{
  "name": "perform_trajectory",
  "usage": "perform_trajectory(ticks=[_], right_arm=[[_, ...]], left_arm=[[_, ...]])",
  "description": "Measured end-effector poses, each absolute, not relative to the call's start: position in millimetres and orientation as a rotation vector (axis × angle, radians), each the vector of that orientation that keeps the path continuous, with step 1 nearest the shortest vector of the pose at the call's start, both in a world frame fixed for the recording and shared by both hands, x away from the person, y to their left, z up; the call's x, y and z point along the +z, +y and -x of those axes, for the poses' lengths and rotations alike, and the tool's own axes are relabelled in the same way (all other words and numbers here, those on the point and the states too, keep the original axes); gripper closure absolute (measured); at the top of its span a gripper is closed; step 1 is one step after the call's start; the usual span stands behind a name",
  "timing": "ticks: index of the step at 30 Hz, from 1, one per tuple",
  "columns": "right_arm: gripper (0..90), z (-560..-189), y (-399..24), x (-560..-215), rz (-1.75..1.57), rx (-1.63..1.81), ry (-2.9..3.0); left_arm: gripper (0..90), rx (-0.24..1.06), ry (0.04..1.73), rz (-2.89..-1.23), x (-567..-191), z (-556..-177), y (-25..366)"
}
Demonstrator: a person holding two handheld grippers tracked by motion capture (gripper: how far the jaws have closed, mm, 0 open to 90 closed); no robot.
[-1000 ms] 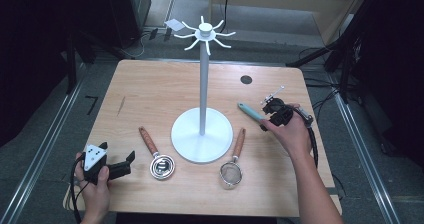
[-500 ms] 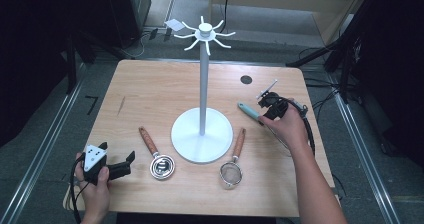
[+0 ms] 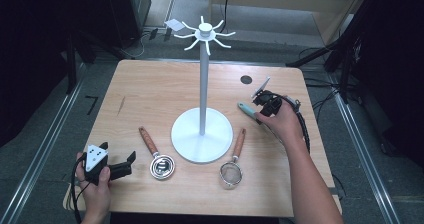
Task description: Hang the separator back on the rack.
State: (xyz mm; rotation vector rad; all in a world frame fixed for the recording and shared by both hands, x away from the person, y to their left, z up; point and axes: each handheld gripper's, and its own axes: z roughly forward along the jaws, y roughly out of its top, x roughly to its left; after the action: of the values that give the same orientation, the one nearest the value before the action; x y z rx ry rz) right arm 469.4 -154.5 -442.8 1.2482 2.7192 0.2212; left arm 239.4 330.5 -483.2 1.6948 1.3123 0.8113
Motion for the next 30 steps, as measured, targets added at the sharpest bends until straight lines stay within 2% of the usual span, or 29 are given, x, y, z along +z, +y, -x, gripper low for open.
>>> perform_trajectory(ticks=[10, 21, 30], right_arm=[[67.4, -477, -155, -458, -1.277, 0.144, 2.762], [69.4, -483, -160, -463, -1.396, 0.223, 2.743], [70.1, -488, -155, -462, -1.377, 0.144, 2.782]], left_arm=[[0.0, 0.807, 1.305, -1.692, -483, -238, 331], [0.0, 0.797, 1.312, -1.696, -483, -239, 331], [0.0, 0.790, 1.328, -1.714, -483, -244, 329]])
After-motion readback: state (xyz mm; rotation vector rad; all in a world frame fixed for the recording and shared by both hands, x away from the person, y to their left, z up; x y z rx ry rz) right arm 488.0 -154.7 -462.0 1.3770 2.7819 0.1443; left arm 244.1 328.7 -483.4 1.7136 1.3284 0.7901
